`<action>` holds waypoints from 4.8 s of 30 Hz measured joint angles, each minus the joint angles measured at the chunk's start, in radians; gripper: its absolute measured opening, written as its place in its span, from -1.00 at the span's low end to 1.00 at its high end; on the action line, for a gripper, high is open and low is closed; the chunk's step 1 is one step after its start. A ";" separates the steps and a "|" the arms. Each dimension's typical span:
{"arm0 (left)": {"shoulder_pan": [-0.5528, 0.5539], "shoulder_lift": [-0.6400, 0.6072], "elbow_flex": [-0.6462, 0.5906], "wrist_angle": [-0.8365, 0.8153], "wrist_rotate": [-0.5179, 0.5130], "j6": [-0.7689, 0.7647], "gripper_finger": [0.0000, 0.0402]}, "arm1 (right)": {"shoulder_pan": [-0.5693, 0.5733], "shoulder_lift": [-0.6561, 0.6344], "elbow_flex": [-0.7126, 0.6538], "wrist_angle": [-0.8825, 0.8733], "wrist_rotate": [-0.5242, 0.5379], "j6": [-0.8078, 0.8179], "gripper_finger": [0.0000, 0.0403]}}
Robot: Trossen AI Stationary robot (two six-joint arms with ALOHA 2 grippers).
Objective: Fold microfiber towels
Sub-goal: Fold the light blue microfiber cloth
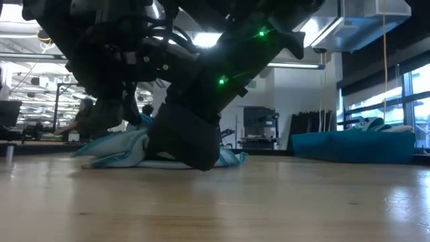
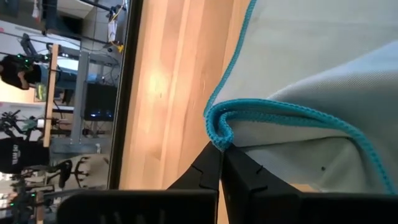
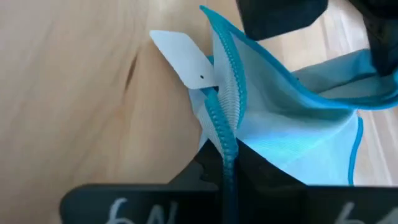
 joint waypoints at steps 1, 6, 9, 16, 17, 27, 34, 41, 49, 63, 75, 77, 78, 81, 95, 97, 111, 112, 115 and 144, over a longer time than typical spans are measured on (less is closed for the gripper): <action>-0.002 -0.001 0.000 -0.008 0.000 0.000 -1.00 | -0.001 0.000 0.000 0.000 0.000 0.018 -0.94; -0.016 -0.041 0.000 -0.050 -0.047 0.000 -1.00 | 0.001 -0.014 0.001 0.010 0.109 0.059 -0.97; -0.025 -0.087 -0.002 -0.063 -0.100 0.001 -1.00 | -0.002 -0.032 0.003 -0.057 0.212 0.200 -0.96; 0.059 -0.137 -0.081 0.021 -0.053 0.006 -1.00 | -0.084 -0.050 -0.027 -0.487 0.226 0.829 -0.93; 0.077 -0.137 -0.107 0.075 -0.025 0.020 -1.00 | -0.097 -0.053 -0.059 -0.476 0.196 0.883 -0.93; 0.153 -0.135 -0.266 0.381 0.050 0.189 -1.00 | -0.081 -0.073 -0.183 -0.190 0.112 0.885 -0.90; 0.180 -0.136 -0.265 0.476 -0.003 0.323 -1.00 | -0.079 -0.076 -0.184 -0.198 0.075 0.913 -0.84; 0.218 -0.136 -0.265 0.488 0.194 0.343 -0.83 | -0.079 -0.075 -0.183 -0.210 0.060 0.925 -0.83; 0.205 -0.149 -0.266 0.404 0.142 0.340 -0.45 | -0.077 -0.075 -0.183 -0.230 0.054 0.932 -0.83; 0.064 -0.421 -0.265 0.386 0.458 0.181 -0.31 | -0.076 -0.075 -0.189 -0.225 0.054 0.916 -0.83; -0.072 -0.228 -0.266 0.464 0.455 0.206 -0.33 | -0.076 -0.075 -0.187 -0.214 0.058 0.905 -0.83; -0.071 -0.182 -0.266 0.466 0.401 0.206 -0.33 | -0.074 -0.075 -0.187 -0.214 0.058 0.901 -0.83; -0.072 -0.164 -0.266 0.472 0.382 0.206 -0.33 | -0.072 -0.074 -0.187 -0.214 0.060 0.901 -0.83; -0.072 -0.127 -0.265 0.503 0.367 0.205 -0.33 | -0.069 -0.074 -0.187 -0.213 0.065 0.887 -0.83; -0.160 -0.120 -0.262 0.475 0.411 0.134 -0.33 | -0.007 -0.179 -0.190 -0.256 0.083 0.400 -0.29; -0.185 -0.121 -0.261 0.442 0.439 0.150 -0.33 | -0.010 -0.210 -0.187 -0.243 0.082 0.376 -0.13; -0.324 -0.118 -0.265 0.439 0.391 0.077 -0.33 | -0.020 -0.211 -0.185 -0.022 -0.104 0.166 0.43; -0.331 -0.117 -0.264 0.440 0.380 0.073 -0.33 | -0.020 -0.208 -0.183 -0.008 -0.102 0.149 0.42; -0.346 -0.117 -0.265 0.441 0.360 0.070 -0.33 | -0.020 -0.197 -0.183 0.001 -0.101 0.087 0.39; -0.355 -0.116 -0.265 0.436 0.348 0.049 -0.33 | -0.078 -0.153 0.088 -0.204 -0.285 -0.418 0.20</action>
